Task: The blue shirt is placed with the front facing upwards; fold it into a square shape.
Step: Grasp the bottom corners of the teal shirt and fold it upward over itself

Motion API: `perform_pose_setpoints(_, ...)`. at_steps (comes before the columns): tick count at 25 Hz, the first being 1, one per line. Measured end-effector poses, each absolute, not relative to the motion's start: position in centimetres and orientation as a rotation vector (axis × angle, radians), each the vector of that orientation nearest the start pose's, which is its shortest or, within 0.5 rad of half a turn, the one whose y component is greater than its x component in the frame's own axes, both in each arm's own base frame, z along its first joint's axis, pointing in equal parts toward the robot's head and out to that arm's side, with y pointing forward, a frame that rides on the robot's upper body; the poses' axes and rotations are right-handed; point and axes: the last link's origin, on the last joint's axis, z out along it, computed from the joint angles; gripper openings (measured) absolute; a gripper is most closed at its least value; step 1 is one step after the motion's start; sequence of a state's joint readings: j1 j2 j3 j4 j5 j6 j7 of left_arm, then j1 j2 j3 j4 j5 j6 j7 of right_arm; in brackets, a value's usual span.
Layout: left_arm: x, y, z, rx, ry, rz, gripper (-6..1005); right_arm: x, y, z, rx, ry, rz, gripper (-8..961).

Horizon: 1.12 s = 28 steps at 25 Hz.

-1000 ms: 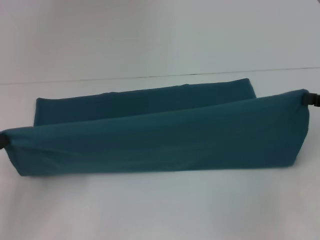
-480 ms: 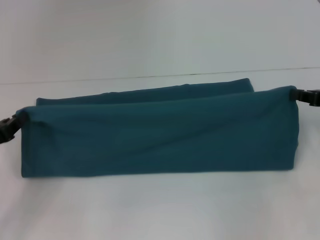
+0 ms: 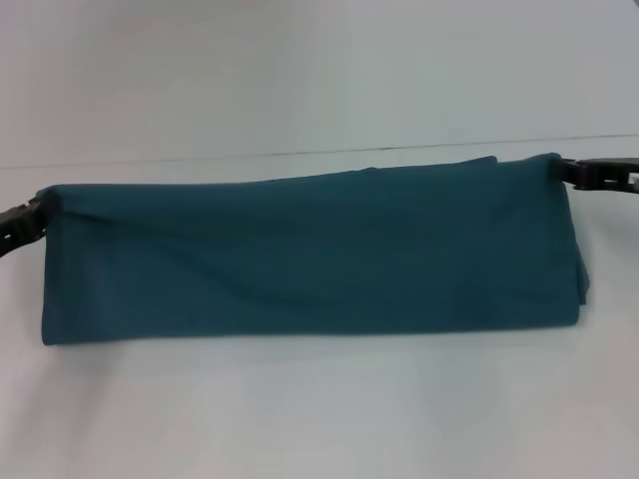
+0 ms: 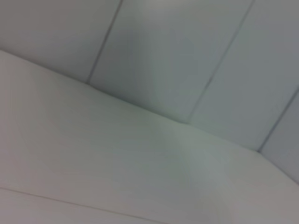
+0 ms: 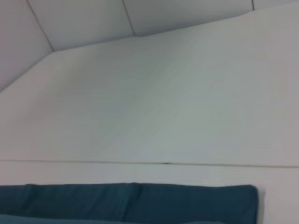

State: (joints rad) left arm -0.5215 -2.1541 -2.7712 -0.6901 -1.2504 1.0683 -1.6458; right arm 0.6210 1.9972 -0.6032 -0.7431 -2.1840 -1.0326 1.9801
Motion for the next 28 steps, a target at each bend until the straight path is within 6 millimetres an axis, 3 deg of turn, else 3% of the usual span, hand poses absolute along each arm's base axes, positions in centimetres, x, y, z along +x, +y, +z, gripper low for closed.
perform_pose_setpoints(13, -32.0, 39.6, 4.0, -1.781, -1.167, -0.750, 26, 28.5, 44.9, 6.0, -1.999, 1.056, 0.388, 28)
perform_pose_setpoints(28, -31.4, 41.4, 3.4, -1.727, -1.162, -0.684, 26, 27.6, 46.5, 3.7, -1.963, 1.036, 0.336, 28)
